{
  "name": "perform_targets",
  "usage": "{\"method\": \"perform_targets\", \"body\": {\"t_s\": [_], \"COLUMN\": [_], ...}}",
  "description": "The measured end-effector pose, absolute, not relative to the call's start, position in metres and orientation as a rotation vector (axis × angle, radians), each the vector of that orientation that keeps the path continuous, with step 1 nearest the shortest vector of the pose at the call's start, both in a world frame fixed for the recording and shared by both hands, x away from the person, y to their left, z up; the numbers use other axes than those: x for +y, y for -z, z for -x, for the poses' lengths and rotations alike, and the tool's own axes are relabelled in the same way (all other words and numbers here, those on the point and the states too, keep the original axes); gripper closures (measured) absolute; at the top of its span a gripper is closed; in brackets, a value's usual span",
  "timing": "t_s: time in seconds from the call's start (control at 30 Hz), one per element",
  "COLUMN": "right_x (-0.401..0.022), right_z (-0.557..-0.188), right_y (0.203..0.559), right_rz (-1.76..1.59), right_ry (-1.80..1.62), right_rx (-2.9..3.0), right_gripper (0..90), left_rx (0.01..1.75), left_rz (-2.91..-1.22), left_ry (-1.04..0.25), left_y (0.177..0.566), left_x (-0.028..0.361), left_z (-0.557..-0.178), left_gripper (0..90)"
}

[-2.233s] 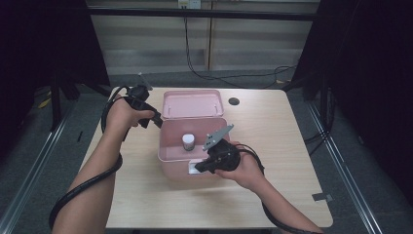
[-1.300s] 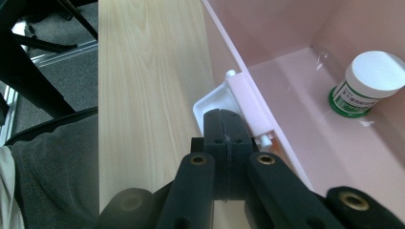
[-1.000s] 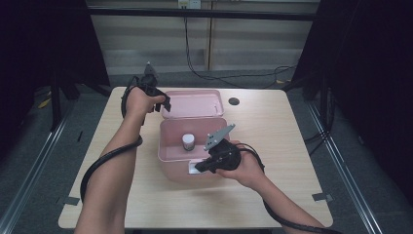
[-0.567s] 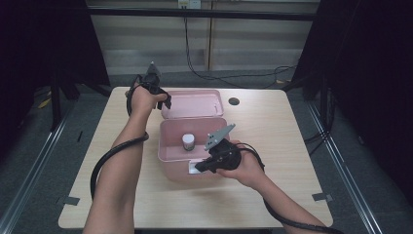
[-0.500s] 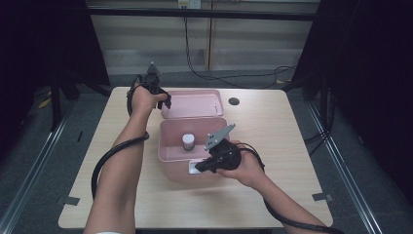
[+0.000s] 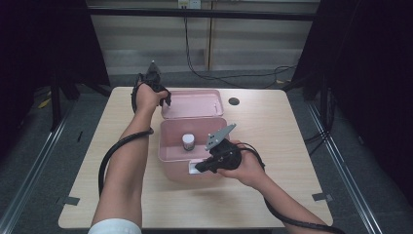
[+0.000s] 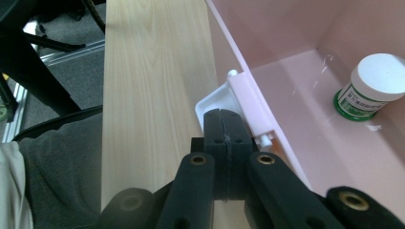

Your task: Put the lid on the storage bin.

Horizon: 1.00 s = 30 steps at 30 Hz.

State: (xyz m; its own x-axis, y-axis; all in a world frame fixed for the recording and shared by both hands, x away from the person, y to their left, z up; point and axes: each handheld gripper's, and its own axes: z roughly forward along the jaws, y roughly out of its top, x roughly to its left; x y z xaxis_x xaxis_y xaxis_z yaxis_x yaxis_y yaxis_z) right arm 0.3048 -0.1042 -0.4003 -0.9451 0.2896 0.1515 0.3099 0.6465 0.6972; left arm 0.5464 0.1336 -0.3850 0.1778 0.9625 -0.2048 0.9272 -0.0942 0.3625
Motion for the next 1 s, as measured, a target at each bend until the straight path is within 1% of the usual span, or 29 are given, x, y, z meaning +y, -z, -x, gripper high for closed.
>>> {"method": "perform_targets", "body": {"t_s": [0.17,0.27,0.4,0.53,0.63,0.67,0.7,0.83,0.9,1.0], "right_x": [-0.106,-0.106,-0.105,-0.105,-0.105,-0.105,-0.105,-0.105,-0.105,-0.105], "right_z": [-0.306,-0.307,-0.307,-0.308,-0.308,-0.307,-0.308,-0.307,-0.307,-0.307], "right_y": [0.401,0.401,0.401,0.401,0.401,0.401,0.401,0.401,0.401,0.401], "right_rz": [0.526,0.524,0.510,0.511,0.511,0.510,0.509,0.513,0.510,0.510], "right_ry": [1.208,1.207,1.198,1.198,1.198,1.197,1.199,1.200,1.199,1.188], "right_rx": [-2.801,-2.797,-2.804,-2.801,-2.804,-2.803,-2.804,-2.800,-2.804,-2.810], "right_gripper": [90.0,90.0,90.0,90.0,90.0,90.0,90.0,90.0,90.0,90.0], "left_rx": [1.812,1.814,1.815,1.820,1.836,1.847,1.870,1.882,1.885,1.906], "left_rz": [-2.044,-2.042,-2.040,-2.047,-2.038,-2.025,-1.994,-2.014,-2.025,-2.007], "left_ry": [-0.099,-0.088,-0.086,-0.076,-0.097,-0.079,-0.059,-0.070,-0.077,-0.076], "left_y": [0.387,0.387,0.389,0.393,0.394,0.394,0.393,0.387,0.385,0.382], "left_x": [0.133,0.132,0.131,0.131,0.130,0.131,0.131,0.131,0.130,0.130], "left_z": [-0.552,-0.555,-0.557,-0.559,-0.559,-0.559,-0.559,-0.558,-0.558,-0.557], "left_gripper": [51.7,54.7,55.3,58.6,60.8,62.2,67.3,80.6,84.9,86.3]}}
